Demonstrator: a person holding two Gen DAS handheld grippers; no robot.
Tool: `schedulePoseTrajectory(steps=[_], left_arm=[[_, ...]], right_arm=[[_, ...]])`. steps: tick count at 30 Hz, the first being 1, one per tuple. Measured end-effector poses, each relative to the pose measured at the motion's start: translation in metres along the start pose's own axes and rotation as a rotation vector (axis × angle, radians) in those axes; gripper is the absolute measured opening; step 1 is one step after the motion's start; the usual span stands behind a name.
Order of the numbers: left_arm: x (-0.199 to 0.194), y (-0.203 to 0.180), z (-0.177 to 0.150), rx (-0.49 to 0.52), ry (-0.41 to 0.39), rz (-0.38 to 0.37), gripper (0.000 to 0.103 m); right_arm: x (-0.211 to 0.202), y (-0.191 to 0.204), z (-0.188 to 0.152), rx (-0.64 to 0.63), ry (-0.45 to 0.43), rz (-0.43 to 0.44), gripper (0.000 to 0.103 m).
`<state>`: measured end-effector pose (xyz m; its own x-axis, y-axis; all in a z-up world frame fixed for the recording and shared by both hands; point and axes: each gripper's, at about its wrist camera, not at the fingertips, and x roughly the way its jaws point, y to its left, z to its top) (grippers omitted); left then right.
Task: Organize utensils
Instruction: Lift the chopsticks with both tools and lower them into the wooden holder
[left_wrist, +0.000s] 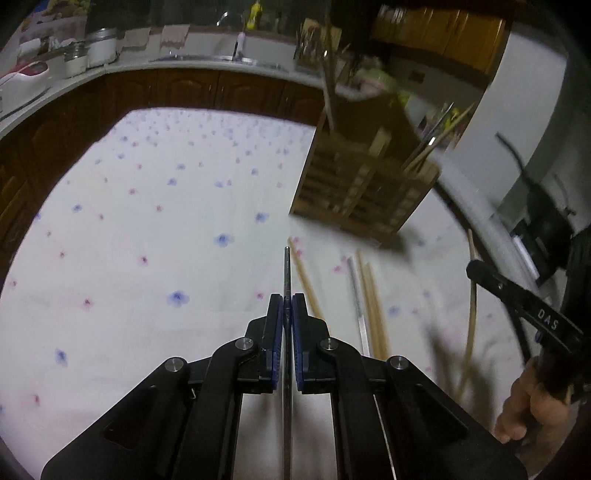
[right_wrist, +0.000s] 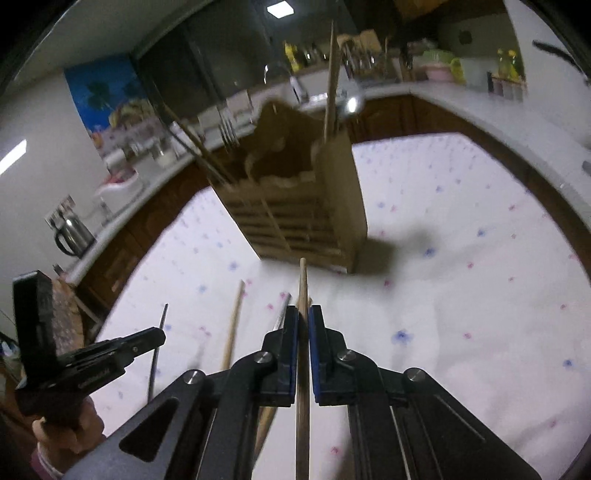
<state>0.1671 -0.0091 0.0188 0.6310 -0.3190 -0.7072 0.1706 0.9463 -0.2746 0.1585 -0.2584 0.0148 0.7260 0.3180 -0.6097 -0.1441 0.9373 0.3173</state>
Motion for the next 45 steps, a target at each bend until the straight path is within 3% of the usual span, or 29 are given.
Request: schedulePoseTrajectory(steps=[6, 15, 35, 45], left_arm=[[-0.040, -0.005, 0.014, -0.003, -0.085, -0.046, 0.004], [-0.074, -0.013, 0.026, 0.018, -0.164, -0.070, 0.004], [-0.085, -0.020, 0.051, 0.029, -0.232, -0.075, 0.004], [-0.101, -0.042, 0.111, 0.083, -0.372, -0.075, 0.004]], right_arm=[[-0.045, 0.013, 0.016, -0.012, -0.109, 0.030, 0.006], [-0.079, 0.025, 0.036, -0.028, -0.228, 0.041, 0.006], [-0.084, 0.023, 0.052, -0.009, -0.281, 0.043, 0.006], [-0.090, 0.016, 0.098, 0.014, -0.393, 0.021, 0.006]])
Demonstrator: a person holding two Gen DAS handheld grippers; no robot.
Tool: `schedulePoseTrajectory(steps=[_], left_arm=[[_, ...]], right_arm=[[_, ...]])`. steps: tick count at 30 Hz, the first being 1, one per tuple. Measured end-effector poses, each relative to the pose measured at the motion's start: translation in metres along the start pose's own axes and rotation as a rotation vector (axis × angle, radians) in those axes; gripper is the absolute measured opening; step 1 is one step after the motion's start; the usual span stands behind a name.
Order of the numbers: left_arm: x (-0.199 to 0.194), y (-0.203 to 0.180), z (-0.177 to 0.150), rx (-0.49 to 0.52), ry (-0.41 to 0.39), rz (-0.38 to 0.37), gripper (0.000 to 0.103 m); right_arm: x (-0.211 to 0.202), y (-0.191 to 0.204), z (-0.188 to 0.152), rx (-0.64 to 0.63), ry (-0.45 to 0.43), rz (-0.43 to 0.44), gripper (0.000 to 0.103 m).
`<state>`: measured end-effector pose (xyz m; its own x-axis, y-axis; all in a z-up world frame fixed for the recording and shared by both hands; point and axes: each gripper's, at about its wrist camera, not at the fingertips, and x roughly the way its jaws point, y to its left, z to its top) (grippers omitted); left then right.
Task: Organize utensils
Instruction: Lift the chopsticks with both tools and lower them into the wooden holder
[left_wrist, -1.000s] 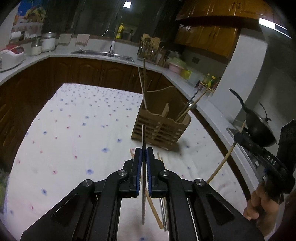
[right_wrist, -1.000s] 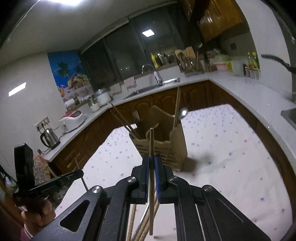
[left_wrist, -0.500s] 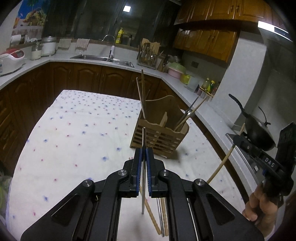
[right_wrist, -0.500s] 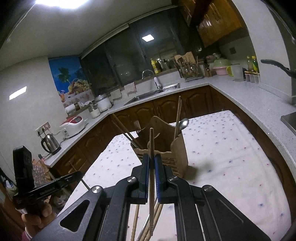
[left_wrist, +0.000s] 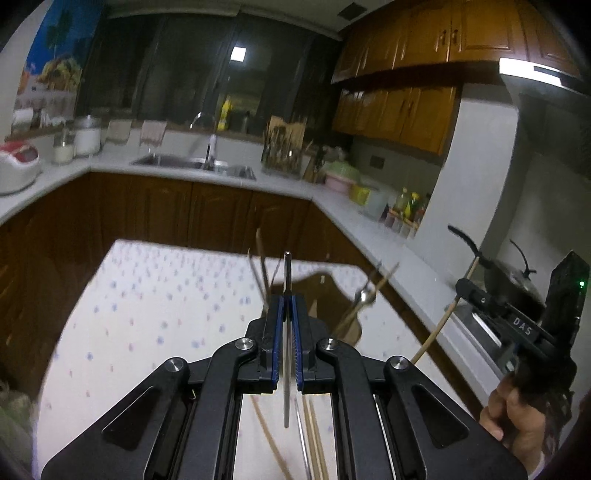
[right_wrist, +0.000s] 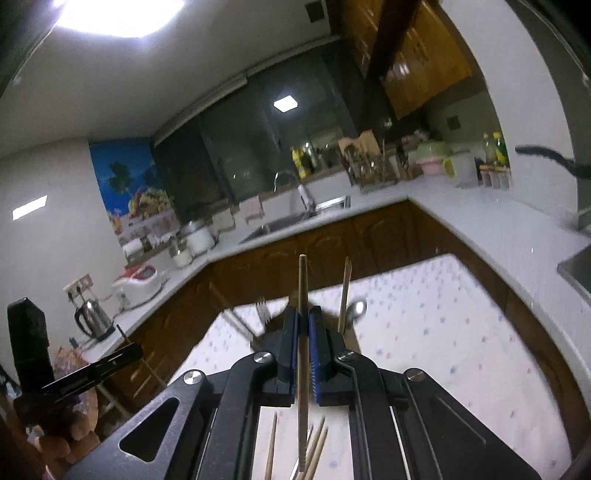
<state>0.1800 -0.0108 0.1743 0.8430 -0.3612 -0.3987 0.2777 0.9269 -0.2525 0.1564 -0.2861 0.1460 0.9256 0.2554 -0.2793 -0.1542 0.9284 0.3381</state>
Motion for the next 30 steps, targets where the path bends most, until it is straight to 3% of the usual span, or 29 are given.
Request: schedulePoseTrajectory(steps=[7, 15, 23, 30], left_arm=[[0.018, -0.010, 0.041, 0.005, -0.095, 0.002, 0.004], [0.062, -0.012, 0.064, -0.025, -0.166, 0.051, 0.004], [0.108, -0.005, 0.033, -0.039, -0.089, 0.079, 0.004], [0.126, 0.007, -0.001, -0.053, -0.007, 0.085, 0.005]], right_arm=[[0.024, 0.001, 0.040, -0.010, -0.081, -0.032, 0.006], [0.048, -0.006, 0.059, -0.006, -0.182, -0.064, 0.006], [0.074, -0.015, 0.039, -0.010, -0.196, -0.087, 0.006], [0.092, -0.028, 0.007, 0.001, -0.108, -0.093, 0.006]])
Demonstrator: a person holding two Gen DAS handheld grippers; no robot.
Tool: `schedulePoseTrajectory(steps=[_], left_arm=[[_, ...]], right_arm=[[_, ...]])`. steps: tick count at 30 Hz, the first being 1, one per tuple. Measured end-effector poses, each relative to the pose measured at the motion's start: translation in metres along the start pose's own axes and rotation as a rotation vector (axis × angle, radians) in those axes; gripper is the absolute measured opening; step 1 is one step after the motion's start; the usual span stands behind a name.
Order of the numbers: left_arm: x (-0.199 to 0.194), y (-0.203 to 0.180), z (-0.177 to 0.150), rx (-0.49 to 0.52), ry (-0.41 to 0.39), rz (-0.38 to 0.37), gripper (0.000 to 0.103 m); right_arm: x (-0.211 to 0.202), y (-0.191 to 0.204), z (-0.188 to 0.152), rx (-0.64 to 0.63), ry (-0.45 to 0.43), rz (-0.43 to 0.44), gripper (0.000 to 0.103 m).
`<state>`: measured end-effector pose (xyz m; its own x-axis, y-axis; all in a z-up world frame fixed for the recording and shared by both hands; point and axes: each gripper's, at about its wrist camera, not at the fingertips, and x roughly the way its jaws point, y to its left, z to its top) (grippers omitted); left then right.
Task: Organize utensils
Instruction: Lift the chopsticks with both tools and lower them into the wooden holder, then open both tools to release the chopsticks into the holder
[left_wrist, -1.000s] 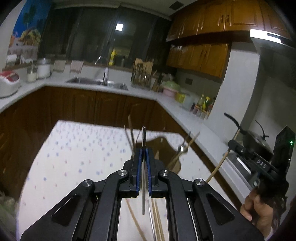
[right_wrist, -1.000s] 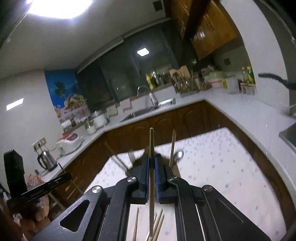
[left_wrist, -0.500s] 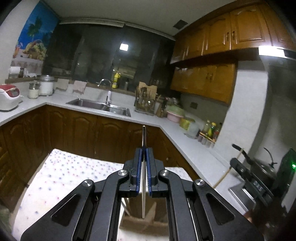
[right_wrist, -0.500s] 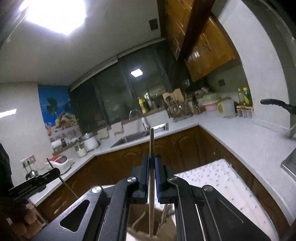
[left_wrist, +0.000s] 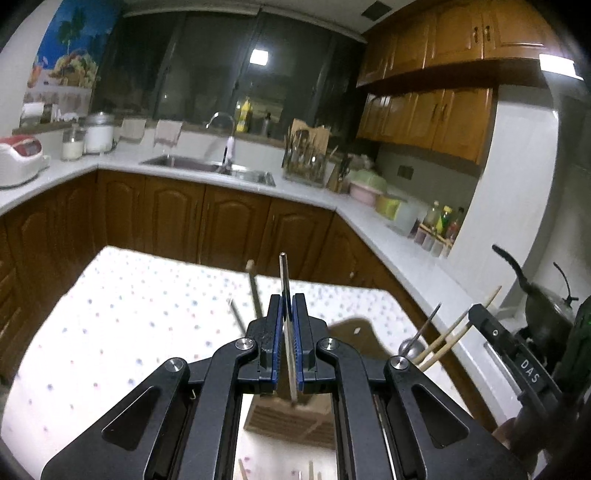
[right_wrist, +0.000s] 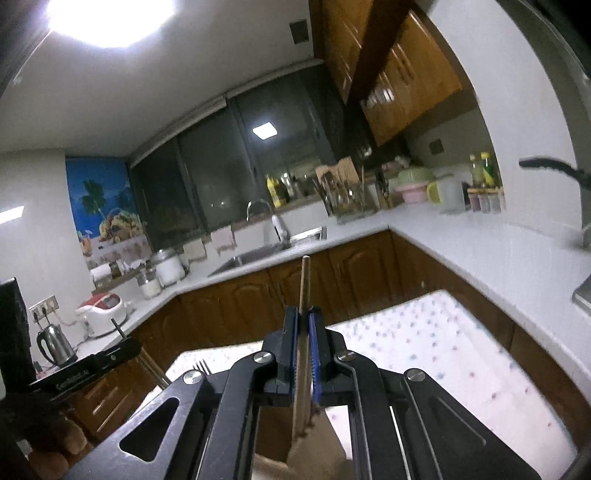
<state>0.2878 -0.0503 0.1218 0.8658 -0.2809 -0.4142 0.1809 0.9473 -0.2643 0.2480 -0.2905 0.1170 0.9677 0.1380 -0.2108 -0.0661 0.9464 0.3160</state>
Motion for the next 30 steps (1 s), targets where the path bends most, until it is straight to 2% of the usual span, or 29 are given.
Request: schedulePoseTrajectory(steps=[6, 9, 21, 22, 24, 25, 27, 28, 29, 30], left_arm=[[0.012, 0.007, -0.017, -0.004, 0.058, 0.011, 0.005], [0.013, 0.009, -0.019, -0.004, 0.062, 0.014, 0.006], [0.012, 0.011, -0.017, -0.011, 0.081, 0.006, 0.006], [0.011, 0.012, -0.016, -0.015, 0.084, 0.004, 0.006], [0.008, 0.013, -0.015, -0.020, 0.083, -0.004, 0.006], [0.006, 0.013, -0.014, -0.019, 0.082, -0.008, 0.008], [0.000, 0.013, -0.013, -0.025, 0.079, -0.018, 0.023], [-0.005, 0.013, -0.013, -0.027, 0.070, -0.019, 0.040], [-0.010, 0.013, -0.013, -0.029, 0.059, -0.016, 0.050], [-0.015, 0.013, -0.014, -0.032, 0.046, -0.012, 0.053]], right_arm=[[0.007, -0.006, -0.013, -0.001, 0.073, -0.005, 0.007], [0.011, -0.007, -0.018, -0.001, 0.104, -0.006, 0.007], [0.013, -0.004, -0.020, -0.006, 0.124, -0.006, 0.007], [0.012, -0.004, -0.021, -0.002, 0.125, -0.005, 0.012], [0.011, -0.004, -0.022, 0.010, 0.125, -0.006, 0.013], [0.010, -0.006, -0.022, 0.020, 0.125, -0.004, 0.017], [0.006, -0.009, -0.020, 0.042, 0.117, 0.006, 0.031], [0.003, -0.010, -0.019, 0.049, 0.108, 0.007, 0.042], [-0.001, -0.012, -0.018, 0.060, 0.095, 0.009, 0.053], [-0.005, -0.013, -0.017, 0.069, 0.085, 0.008, 0.056]])
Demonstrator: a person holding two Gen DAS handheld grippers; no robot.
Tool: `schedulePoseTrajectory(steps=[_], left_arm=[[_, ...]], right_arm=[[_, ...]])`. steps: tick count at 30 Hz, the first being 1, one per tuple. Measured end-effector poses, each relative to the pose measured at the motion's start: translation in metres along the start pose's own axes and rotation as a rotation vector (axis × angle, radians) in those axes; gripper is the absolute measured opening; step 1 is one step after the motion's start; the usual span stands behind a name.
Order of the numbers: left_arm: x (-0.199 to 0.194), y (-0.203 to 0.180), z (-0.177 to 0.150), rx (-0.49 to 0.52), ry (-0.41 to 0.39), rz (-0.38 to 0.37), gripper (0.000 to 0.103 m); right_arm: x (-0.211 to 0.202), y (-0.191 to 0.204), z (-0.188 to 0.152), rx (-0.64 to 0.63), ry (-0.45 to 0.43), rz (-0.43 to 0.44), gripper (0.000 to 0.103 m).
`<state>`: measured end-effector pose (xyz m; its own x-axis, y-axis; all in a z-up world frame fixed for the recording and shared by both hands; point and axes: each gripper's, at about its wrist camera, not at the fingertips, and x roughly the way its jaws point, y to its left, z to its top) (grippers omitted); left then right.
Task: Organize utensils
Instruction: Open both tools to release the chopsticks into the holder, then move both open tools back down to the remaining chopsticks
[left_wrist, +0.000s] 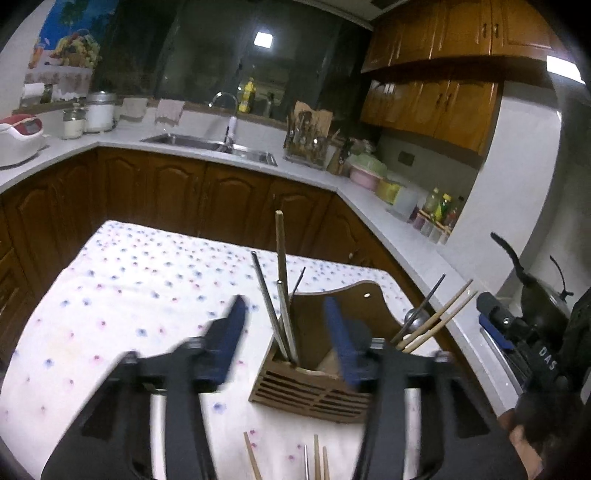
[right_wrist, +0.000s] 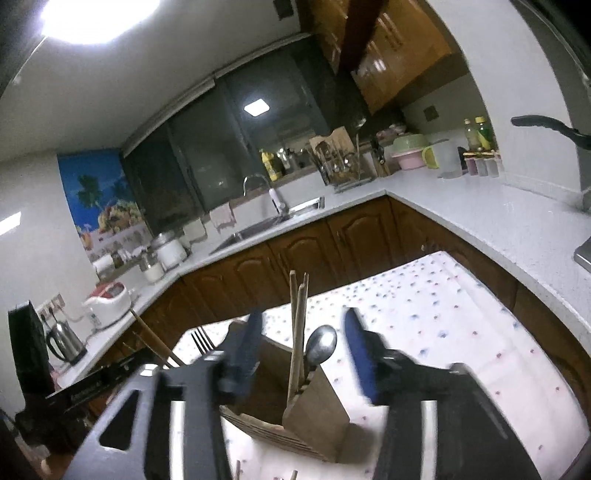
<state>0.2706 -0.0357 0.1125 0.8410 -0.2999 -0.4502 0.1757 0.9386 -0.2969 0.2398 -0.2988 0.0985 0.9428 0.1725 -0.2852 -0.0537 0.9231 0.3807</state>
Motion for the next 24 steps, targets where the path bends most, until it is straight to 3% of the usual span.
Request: schedulePoseTrajectory(steps=[3, 5, 8, 15, 24], left_arm=[[-0.015, 0.003, -0.004, -0.021, -0.017, 0.003, 0.064], [-0.025, 0.008, -0.010, -0.047, -0.029, 0.006, 0.075], [-0.035, 0.014, -0.020, -0.067, -0.022, 0.016, 0.076], [-0.051, 0.033, -0.058, -0.099, 0.036, 0.062, 0.079], [-0.064, 0.054, -0.107, -0.139, 0.128, 0.090, 0.080]], right_arm=[[-0.012, -0.003, 0.003, 0.031, -0.025, 0.005, 0.070], [-0.021, -0.005, 0.003, 0.048, -0.042, 0.014, 0.085], [-0.036, -0.007, 0.001, 0.066, -0.064, 0.025, 0.097], [-0.062, -0.010, -0.021, 0.077, -0.060, 0.030, 0.102], [-0.084, -0.015, -0.075, 0.100, 0.051, 0.022, 0.102]])
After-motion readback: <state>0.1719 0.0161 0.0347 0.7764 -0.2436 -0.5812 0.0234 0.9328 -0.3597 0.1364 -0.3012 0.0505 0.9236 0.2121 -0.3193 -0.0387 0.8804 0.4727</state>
